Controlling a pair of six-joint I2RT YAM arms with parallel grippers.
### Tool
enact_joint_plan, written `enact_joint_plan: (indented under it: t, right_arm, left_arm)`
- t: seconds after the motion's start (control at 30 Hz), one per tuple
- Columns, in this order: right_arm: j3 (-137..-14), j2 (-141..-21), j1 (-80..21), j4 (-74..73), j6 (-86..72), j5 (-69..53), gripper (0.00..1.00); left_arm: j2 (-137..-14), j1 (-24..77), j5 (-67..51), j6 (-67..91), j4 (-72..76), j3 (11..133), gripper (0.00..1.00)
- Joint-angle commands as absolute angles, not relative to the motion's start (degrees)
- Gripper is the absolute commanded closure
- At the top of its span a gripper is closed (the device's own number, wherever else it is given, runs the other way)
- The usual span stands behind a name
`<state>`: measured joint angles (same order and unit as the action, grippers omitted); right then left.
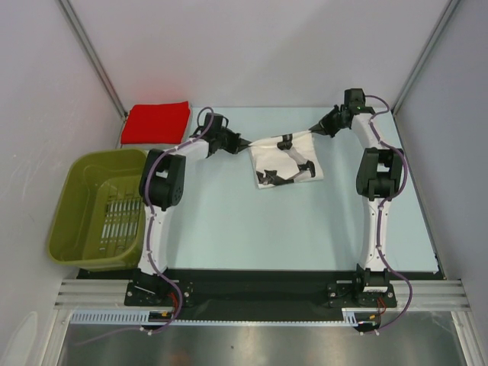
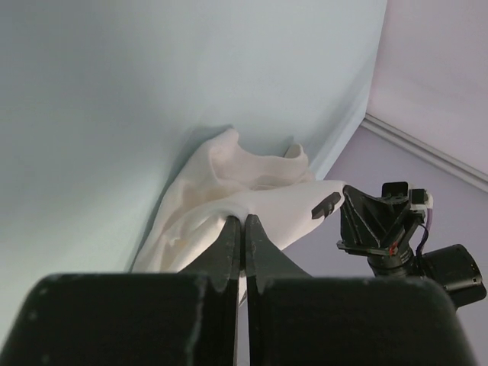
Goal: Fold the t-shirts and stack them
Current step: Fold the tshirt
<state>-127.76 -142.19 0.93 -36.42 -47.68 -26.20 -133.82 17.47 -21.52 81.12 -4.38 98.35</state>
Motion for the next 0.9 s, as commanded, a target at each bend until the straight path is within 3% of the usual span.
enact_joint_plan:
  t: [0.0, 0.1, 0.17, 0.23, 0.3, 0.33, 0.43, 0.57, 0.73, 0.87]
  right_arm:
    - [-131.0, -142.4, 3.0, -32.2, -48.3, -24.0, 1.00]
    - [-131.2, -143.3, 3.3, -30.9, -48.7, -24.1, 1.00]
    - [-131.0, -143.7, 3.6, -29.4, -48.1, -23.7, 0.97]
    - [-130.6, -144.1, 4.0, -26.3, -46.3, -23.9, 0.86]
    - [-130.8, -144.4, 4.4, -24.7, -46.1, -24.7, 0.83]
    - [-130.8, -144.6, 4.9, -23.5, -46.3, -25.4, 0.75]
    - [-131.7, -143.7, 7.0, -23.6, -46.1, -27.5, 0.62]
    - [-131.2, -140.5, 7.7, -24.4, -41.8, -32.1, 0.49]
    - [-121.1, -135.6, 4.4, -15.8, -40.7, -37.1, 0.47]
    - [-114.2, -135.1, 2.1, -6.5, -44.5, -41.1, 0.48]
  left_arm:
    - [-135.7, 15.6, -21.4, 82.0, -4.0, 101.9, 1.00]
    - [-137.7, 15.6, -21.4, 82.0, -4.4, 104.4, 0.96]
    - [-138.9, 15.5, -21.3, 81.2, -6.4, 107.5, 0.79]
    - [-140.4, 15.3, -20.7, 79.3, -7.2, 112.1, 0.66]
    - [-141.2, 15.0, -18.9, 73.5, -14.1, 117.5, 0.58]
    - [-141.6, 14.9, -17.6, 71.1, -16.1, 123.0, 0.53]
    - [-138.9, 14.5, -15.0, 62.4, -23.6, 128.9, 0.46]
    - [-131.8, 15.4, -17.0, 56.8, -22.2, 121.7, 0.44]
    - [-127.3, 19.9, -20.6, 54.6, -12.3, 109.3, 0.47]
    - [-129.9, 23.6, -22.4, 55.5, -7.3, 108.7, 0.48]
